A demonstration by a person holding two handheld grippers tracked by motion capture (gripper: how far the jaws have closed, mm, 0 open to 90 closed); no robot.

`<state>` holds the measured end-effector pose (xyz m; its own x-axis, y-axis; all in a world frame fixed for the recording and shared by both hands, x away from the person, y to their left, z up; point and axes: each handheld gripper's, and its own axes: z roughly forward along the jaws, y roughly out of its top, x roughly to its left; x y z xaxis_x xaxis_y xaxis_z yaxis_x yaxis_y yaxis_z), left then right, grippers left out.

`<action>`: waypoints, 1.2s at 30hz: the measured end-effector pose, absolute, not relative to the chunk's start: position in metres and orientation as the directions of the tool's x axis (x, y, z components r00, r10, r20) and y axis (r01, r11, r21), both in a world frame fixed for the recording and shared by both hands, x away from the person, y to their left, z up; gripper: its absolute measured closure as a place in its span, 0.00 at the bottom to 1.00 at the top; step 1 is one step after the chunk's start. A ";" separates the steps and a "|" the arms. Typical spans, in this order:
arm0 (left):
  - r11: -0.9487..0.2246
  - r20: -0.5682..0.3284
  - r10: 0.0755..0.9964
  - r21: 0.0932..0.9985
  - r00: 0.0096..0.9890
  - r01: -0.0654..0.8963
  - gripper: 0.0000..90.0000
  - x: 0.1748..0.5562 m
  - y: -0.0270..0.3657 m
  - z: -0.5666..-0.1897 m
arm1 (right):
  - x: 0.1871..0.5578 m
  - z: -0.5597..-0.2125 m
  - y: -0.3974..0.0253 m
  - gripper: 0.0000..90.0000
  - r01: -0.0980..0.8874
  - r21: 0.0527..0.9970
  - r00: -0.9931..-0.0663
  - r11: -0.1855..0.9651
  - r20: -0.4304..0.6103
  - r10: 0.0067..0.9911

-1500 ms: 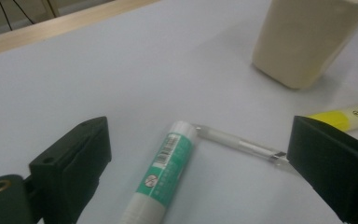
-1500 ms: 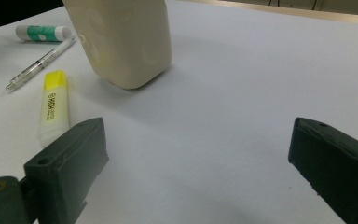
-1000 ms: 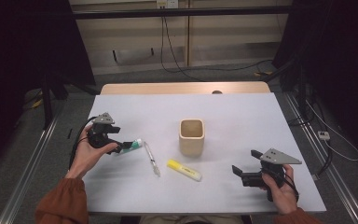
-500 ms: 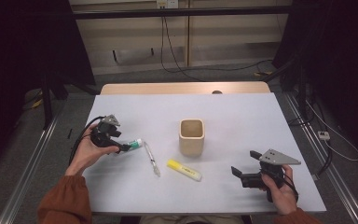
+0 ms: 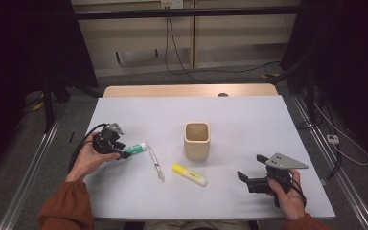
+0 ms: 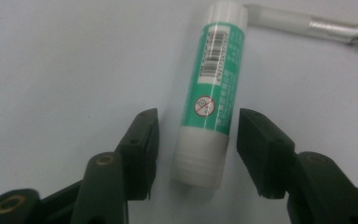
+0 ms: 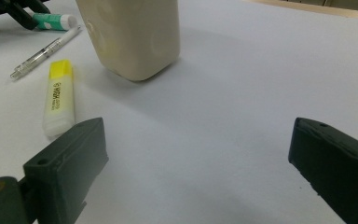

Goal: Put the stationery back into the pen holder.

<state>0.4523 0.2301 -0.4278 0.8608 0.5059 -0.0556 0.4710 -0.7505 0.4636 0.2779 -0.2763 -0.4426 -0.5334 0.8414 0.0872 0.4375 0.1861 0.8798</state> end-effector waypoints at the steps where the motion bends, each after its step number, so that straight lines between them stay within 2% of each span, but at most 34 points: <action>1: -0.757 -0.058 0.498 0.457 0.865 0.467 0.58 0.453 0.229 -0.429 | 0.278 -0.443 -0.276 0.05 0.439 0.879 -0.531 0.183 0.090 0.842; 10: -0.764 -0.048 0.495 0.451 0.868 0.461 0.72 0.453 0.228 -0.430 | 0.278 -0.443 -0.277 0.05 0.444 0.876 -0.532 0.186 0.091 0.842; 26: -0.760 -0.050 0.486 0.469 0.873 0.450 0.73 0.448 0.228 -0.424 | 0.278 -0.443 -0.276 0.05 0.444 0.876 -0.536 0.189 0.091 0.840; 36: -0.694 -0.080 0.493 0.564 0.866 0.448 0.73 0.440 0.226 -0.407 | 0.279 -0.444 -0.275 0.05 0.447 0.875 -0.538 0.187 0.095 0.838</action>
